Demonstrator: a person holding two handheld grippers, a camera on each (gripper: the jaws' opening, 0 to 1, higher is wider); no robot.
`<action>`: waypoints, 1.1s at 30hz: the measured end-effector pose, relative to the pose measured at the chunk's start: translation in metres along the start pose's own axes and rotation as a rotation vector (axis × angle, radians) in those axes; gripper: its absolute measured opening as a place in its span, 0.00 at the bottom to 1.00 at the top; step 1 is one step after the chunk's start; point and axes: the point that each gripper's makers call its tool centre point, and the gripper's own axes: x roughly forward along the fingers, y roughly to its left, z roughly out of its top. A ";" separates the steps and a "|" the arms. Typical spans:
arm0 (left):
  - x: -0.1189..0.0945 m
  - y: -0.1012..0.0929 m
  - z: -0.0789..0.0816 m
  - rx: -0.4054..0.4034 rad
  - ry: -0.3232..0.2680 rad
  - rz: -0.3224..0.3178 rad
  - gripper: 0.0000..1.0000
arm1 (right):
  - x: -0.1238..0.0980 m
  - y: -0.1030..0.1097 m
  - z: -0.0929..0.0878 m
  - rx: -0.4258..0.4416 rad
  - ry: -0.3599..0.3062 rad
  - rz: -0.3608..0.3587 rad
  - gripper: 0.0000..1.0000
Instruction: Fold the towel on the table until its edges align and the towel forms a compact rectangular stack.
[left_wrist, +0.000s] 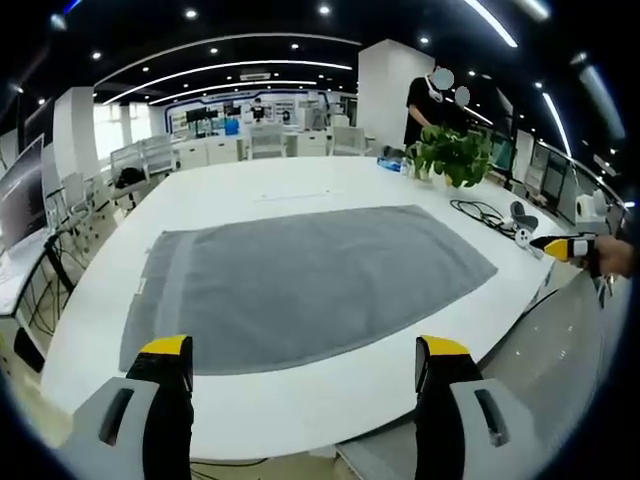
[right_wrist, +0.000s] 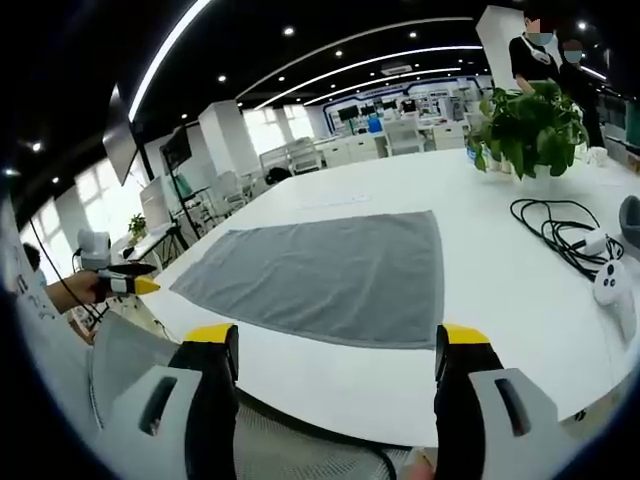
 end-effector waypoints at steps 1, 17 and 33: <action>0.000 -0.001 0.000 0.001 0.001 -0.002 0.95 | 0.000 0.000 0.000 0.000 0.000 0.000 0.81; 0.001 -0.003 -0.001 -0.002 0.010 -0.009 0.94 | 0.002 -0.001 -0.002 0.002 0.011 0.005 0.80; 0.004 -0.011 -0.005 -0.004 0.016 -0.032 0.94 | 0.003 0.002 -0.004 -0.002 0.021 0.018 0.80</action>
